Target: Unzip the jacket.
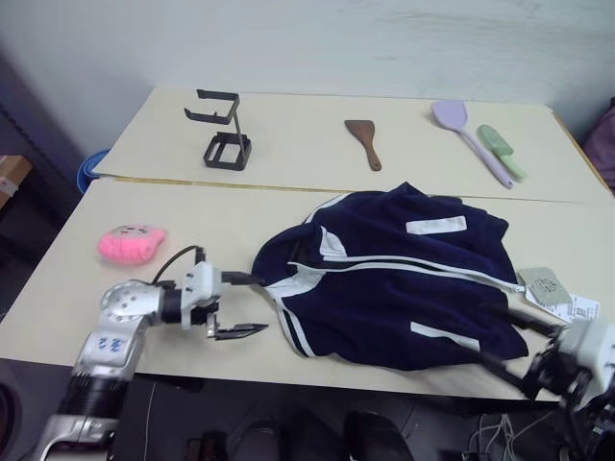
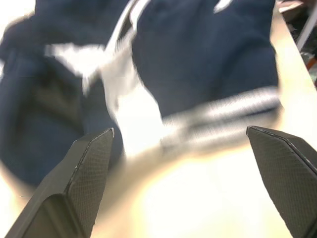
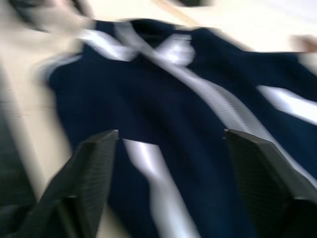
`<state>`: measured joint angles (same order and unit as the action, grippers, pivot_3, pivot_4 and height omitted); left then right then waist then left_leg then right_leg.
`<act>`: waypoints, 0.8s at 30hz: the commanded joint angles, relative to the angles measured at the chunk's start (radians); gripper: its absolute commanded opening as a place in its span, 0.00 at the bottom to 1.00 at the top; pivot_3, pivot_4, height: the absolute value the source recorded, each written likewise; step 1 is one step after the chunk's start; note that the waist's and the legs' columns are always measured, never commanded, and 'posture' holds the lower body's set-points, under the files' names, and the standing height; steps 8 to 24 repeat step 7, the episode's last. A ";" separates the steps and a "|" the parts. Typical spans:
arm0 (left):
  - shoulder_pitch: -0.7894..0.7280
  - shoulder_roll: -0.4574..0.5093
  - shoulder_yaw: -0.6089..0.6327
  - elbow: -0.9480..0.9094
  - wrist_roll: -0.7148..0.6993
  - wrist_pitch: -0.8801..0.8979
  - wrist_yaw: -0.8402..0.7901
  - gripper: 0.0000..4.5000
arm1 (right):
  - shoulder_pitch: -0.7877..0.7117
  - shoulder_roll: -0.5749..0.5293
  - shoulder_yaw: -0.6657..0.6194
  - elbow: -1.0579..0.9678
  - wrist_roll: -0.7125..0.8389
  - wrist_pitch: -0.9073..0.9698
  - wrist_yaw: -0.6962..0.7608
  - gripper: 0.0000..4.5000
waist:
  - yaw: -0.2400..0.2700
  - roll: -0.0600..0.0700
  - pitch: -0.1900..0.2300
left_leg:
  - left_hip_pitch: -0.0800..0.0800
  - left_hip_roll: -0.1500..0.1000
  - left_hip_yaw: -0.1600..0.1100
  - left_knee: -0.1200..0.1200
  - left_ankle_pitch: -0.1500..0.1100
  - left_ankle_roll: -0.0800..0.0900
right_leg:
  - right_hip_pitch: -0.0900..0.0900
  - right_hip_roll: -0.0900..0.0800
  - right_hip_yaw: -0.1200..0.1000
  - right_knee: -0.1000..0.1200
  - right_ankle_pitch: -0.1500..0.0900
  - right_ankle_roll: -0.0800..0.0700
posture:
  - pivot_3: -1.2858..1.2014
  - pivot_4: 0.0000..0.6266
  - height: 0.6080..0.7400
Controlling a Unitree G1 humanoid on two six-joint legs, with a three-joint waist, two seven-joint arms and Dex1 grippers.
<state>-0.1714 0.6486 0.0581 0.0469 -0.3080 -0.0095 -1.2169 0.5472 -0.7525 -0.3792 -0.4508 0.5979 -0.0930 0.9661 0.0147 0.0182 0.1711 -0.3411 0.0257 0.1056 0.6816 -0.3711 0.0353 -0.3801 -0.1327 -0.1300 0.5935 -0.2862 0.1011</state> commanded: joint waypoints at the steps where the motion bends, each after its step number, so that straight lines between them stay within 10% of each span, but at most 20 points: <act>1: 0.094 0.039 0.046 -0.093 -0.032 -0.029 -0.003 1.00 | -0.059 0.024 0.073 0.059 -0.097 -0.094 0.056 0.99 | -0.001 -0.001 0.000 | 0.000 0.000 0.001 0.000 0.000 0.001 | 0.000 0.000 0.000 0.000 0.000 0.000 | 0.52 0.24 1.00; 24: 0.200 0.034 0.090 -0.156 -0.020 -0.049 0.090 1.00 | -0.175 0.049 0.097 0.209 -0.127 -0.159 0.103 0.99 | 0.002 -0.002 0.001 | -0.001 -0.001 0.002 0.001 -0.001 0.003 | 0.000 -0.001 0.000 -0.001 0.000 0.000 | 0.52 0.24 1.00</act>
